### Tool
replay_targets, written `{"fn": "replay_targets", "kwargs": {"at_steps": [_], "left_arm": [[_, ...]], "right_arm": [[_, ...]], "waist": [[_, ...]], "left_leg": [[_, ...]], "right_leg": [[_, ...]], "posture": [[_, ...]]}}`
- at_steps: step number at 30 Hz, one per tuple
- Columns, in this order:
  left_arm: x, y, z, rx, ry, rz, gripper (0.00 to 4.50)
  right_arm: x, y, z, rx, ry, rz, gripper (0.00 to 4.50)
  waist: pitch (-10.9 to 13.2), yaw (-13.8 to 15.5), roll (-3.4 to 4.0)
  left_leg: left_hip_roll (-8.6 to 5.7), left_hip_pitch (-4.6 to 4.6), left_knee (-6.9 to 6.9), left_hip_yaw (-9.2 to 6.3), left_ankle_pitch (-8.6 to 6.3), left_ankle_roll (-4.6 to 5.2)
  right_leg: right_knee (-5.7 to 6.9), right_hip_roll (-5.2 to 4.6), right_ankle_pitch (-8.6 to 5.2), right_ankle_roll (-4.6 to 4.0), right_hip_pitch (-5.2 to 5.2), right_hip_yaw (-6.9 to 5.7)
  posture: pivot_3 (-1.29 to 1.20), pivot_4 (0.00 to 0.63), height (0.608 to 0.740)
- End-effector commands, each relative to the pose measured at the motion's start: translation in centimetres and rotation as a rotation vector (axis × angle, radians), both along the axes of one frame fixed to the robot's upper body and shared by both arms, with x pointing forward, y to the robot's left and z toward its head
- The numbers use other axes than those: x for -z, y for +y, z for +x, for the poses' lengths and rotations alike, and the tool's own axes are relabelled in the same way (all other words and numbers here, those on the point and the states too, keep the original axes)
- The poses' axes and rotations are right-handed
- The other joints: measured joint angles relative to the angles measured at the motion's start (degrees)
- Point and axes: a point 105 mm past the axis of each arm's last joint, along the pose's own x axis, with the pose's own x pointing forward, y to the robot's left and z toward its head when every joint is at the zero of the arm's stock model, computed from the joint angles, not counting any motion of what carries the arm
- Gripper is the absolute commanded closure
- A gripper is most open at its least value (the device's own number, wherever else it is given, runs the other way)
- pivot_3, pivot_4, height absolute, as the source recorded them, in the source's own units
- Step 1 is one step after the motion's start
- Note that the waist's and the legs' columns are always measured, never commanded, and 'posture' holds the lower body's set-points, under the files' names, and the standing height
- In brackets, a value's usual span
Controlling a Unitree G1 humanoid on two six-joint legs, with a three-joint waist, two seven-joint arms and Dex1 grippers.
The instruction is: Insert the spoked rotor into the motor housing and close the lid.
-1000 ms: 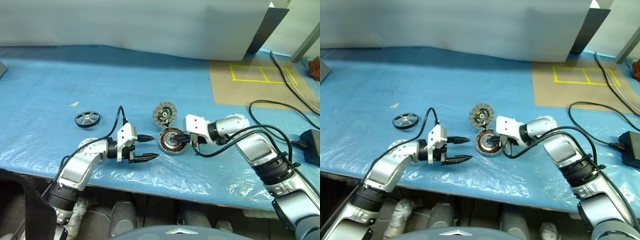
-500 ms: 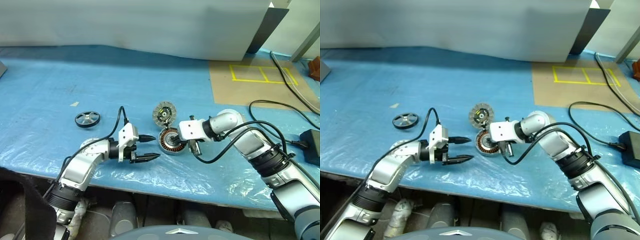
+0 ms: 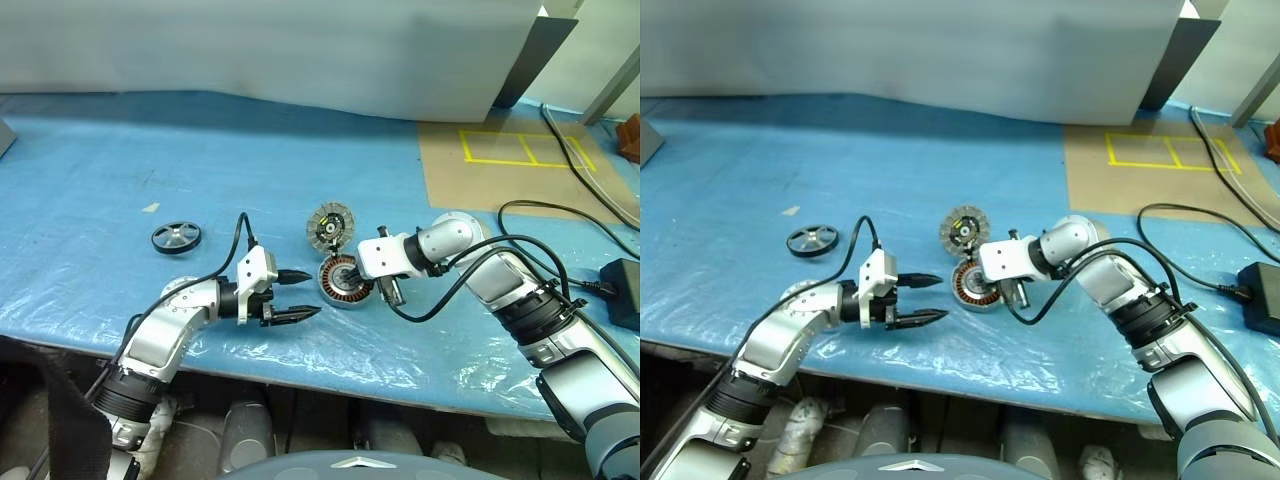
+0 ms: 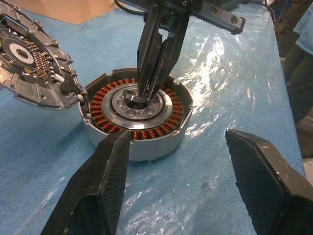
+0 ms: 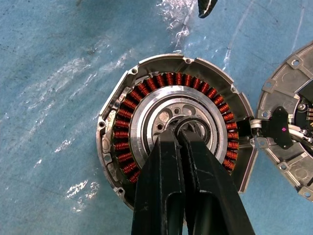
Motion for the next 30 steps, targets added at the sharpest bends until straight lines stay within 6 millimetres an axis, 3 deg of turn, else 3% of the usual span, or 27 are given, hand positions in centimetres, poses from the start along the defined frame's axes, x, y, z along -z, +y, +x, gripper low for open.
{"fn": "replay_targets", "kwargs": {"at_steps": [1, 3, 8, 12, 17, 20, 22, 25, 30], "left_arm": [[-0.7, -0.4, -0.2, 0.016, -0.032, -0.013, 1.22], [-0.7, -0.4, -0.2, 0.016, -0.03, -0.014, 1.22], [-0.7, -0.4, -0.2, 0.015, -0.03, -0.013, 1.22], [-0.7, -0.3, -0.1, 0.015, -0.031, -0.014, 1.22], [-0.7, -0.3, 0.0, 0.013, -0.03, -0.013, 1.22], [-0.7, -0.3, -0.1, 0.01, -0.028, -0.013, 1.22], [-0.6, -0.2, -0.1, 0.009, -0.026, -0.013, 1.22], [-0.6, 0.0, -0.2, 0.005, -0.026, -0.01, 1.22], [-0.7, 0.5, -0.2, 0.004, -0.028, 0.001, 1.22]], "right_arm": [[0.0, -0.4, -0.3, -0.026, 0.002, -0.033, 4.28], [-0.2, -0.5, -0.3, -0.027, -0.001, -0.034, 3.9], [-1.1, -0.2, -0.2, -0.025, -0.007, -0.005, 2.37], [-2.5, 0.3, -0.1, -0.013, 0.005, 0.057, 2.37], [-4.5, 1.4, -1.0, 0.053, 0.142, 0.247, 2.37], [-5.0, 1.4, -1.2, 0.117, 0.212, 0.345, 2.94], [-5.3, 1.4, -1.6, 0.15, 0.279, 0.415, 3.59], [-3.2, 0.9, -1.3, 0.276, 0.328, 0.466, 4.49], [-1.0, 0.8, -1.0, 0.41, 0.366, 0.531, 4.49]], "waist": [[0.0, 0.0, 0.0], [0.0, 0.1, 0.0], [0.0, 0.1, 0.0], [0.0, 0.0, 0.0], [0.0, 0.0, 0.02], [0.0, 0.1, 0.01], [0.0, 0.2, 0.01], [0.0, 0.2, 0.01], [0.1, 0.0, 0.04]], "left_leg": [[0.0, 0.0, 0.0, 0.0, 0.0, 0.0], [0.0, -0.01, 0.0, 0.0, 0.0, 0.0], [0.0, -0.05, -0.01, 0.0, 0.0, 0.0], [0.0, -0.08, -0.01, 0.0, 0.0, 0.01], [0.02, -0.09, -0.01, 0.0, 0.0, 0.01], [0.02, -0.1, -0.01, 0.0, 0.0, 0.01], [0.02, -0.11, -0.02, 0.0, 0.0, 0.0], [0.01, -0.12, -0.04, -0.01, 0.0, 0.0], [0.01, -0.13, -0.07, -0.01, 0.07, -0.14]], "right_leg": [[0.0, 0.0, 0.0, 0.0, 0.0, 0.0], [-0.01, 0.0, 0.0, 0.0, 0.0, 0.0], [-0.03, 0.0, 0.0, 0.0, -0.01, -0.01], [-0.03, 0.0, 0.0, 0.0, -0.05, -0.02], [-0.01, 0.01, 0.0, 0.0, -0.09, -0.01], [-0.01, 0.01, 0.0, -0.01, -0.09, -0.02], [-0.03, 0.01, 0.0, -0.01, -0.09, -0.02], [-0.06, 0.0, 0.0, -0.01, -0.09, -0.02], [-0.07, 0.01, -0.01, 0.0, -0.13, -0.02]], "posture": [[0.0, 0.15, 0.74], [0.0, 0.15, 0.74], [0.0, 0.15, 0.74], [0.0, 0.15, 0.74], [0.0, 0.15, 0.74], [0.0, 0.15, 0.74], [0.0, 0.15, 0.74], [0.0, 0.15, 0.74], [0.0, 0.15, 0.74]]}}
